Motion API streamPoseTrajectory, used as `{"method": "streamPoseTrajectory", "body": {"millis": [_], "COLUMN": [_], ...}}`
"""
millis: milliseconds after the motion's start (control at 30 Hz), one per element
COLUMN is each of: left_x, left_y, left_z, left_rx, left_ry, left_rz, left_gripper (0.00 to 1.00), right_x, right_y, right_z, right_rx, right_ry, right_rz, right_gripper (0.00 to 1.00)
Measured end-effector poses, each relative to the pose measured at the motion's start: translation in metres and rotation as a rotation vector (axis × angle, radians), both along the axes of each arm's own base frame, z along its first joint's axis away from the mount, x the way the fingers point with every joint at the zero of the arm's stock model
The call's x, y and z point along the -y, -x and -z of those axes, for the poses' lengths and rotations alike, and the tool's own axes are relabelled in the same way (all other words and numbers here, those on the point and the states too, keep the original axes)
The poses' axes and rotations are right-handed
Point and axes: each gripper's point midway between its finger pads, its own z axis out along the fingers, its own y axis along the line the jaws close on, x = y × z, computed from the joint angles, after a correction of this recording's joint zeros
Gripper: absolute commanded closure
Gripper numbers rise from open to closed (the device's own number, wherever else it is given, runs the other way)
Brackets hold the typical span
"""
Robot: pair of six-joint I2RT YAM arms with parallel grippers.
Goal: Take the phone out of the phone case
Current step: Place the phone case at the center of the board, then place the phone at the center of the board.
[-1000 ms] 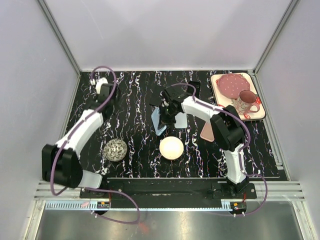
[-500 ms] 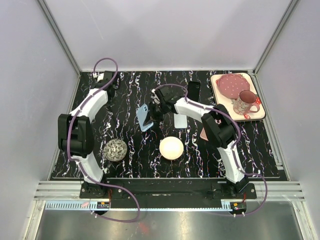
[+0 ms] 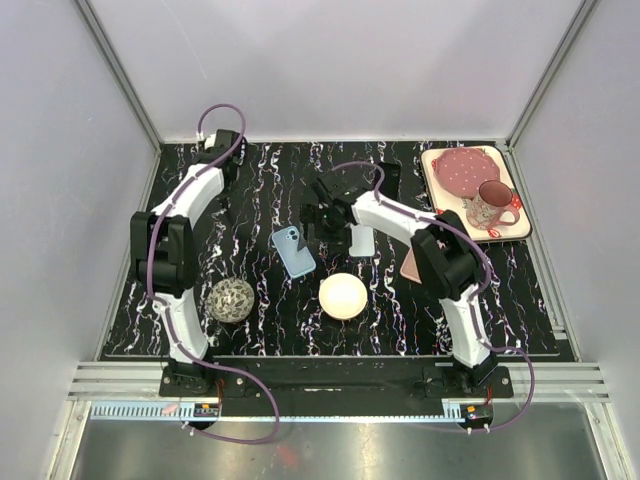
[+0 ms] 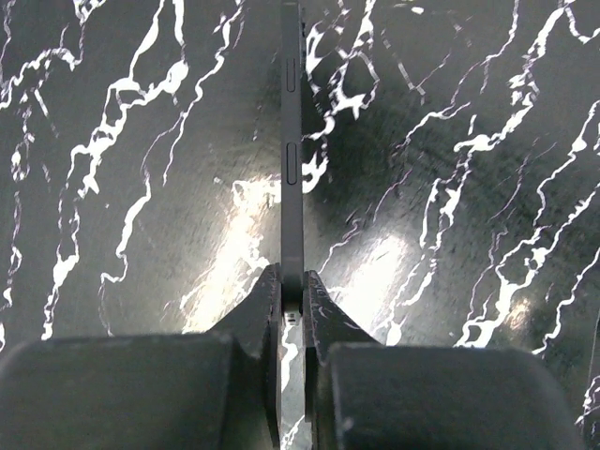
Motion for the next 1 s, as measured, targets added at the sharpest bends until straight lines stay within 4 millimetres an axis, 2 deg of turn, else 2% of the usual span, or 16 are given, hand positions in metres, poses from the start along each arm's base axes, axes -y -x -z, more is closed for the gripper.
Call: {"method": "streamPoseTrajectory", "body": {"millis": [67, 167, 267, 300, 367, 433, 467, 533, 567, 667, 733, 833, 933, 1000], "left_x": [0.002, 0.011, 0.021, 0.026, 0.034, 0.042, 0.046, 0.051, 0.054, 0.061, 0.063, 0.064, 0.065, 0.066], "left_y": [-0.009, -0.022, -0.026, -0.025, -0.022, -0.020, -0.019, -0.018, -0.018, -0.017, -0.016, -0.006, 0.016, 0.042], "left_z": [0.002, 0.008, 0.018, 0.024, 0.037, 0.047, 0.049, 0.052, 0.052, 0.050, 0.044, 0.020, -0.015, -0.041], "left_rx": [0.001, 0.004, -0.013, -0.029, -0.066, -0.089, -0.098, -0.106, -0.107, -0.105, -0.096, -0.055, 0.012, 0.075], "left_ry": [-0.006, 0.005, 0.041, 0.064, 0.102, 0.137, 0.151, 0.176, 0.189, 0.215, 0.228, 0.247, 0.274, 0.308], "left_rz": [0.014, 0.039, 0.072, 0.089, 0.114, 0.130, 0.140, 0.152, 0.157, 0.171, 0.178, 0.191, 0.208, 0.230], "left_gripper": [1.00, 0.90, 0.77, 0.65, 0.54, 0.31, 0.27, 0.12, 0.07, 0.02, 0.01, 0.01, 0.01, 0.01], "right_x": [0.013, 0.035, 0.065, 0.076, 0.095, 0.110, 0.116, 0.125, 0.130, 0.138, 0.143, 0.147, 0.148, 0.148], "right_y": [-0.007, -0.018, -0.022, -0.023, -0.021, -0.017, -0.015, -0.008, -0.004, 0.000, 0.004, 0.008, 0.007, 0.008], "right_z": [-0.013, -0.045, -0.083, -0.095, -0.112, -0.121, -0.124, -0.123, -0.122, -0.117, -0.115, -0.116, -0.117, -0.116], "right_rx": [0.060, 0.168, 0.276, 0.310, 0.356, 0.384, 0.393, 0.396, 0.392, 0.390, 0.387, 0.387, 0.391, 0.391], "right_ry": [0.050, 0.104, 0.141, 0.151, 0.172, 0.191, 0.201, 0.224, 0.239, 0.265, 0.279, 0.291, 0.290, 0.291], "right_rz": [0.024, 0.080, 0.153, 0.178, 0.217, 0.242, 0.251, 0.258, 0.260, 0.264, 0.265, 0.267, 0.269, 0.268], "right_gripper": [0.00, 0.00, 0.00, 0.00, 0.00, 0.00, 0.00, 0.00, 0.00, 0.00, 0.00, 0.00, 0.00, 0.00]}}
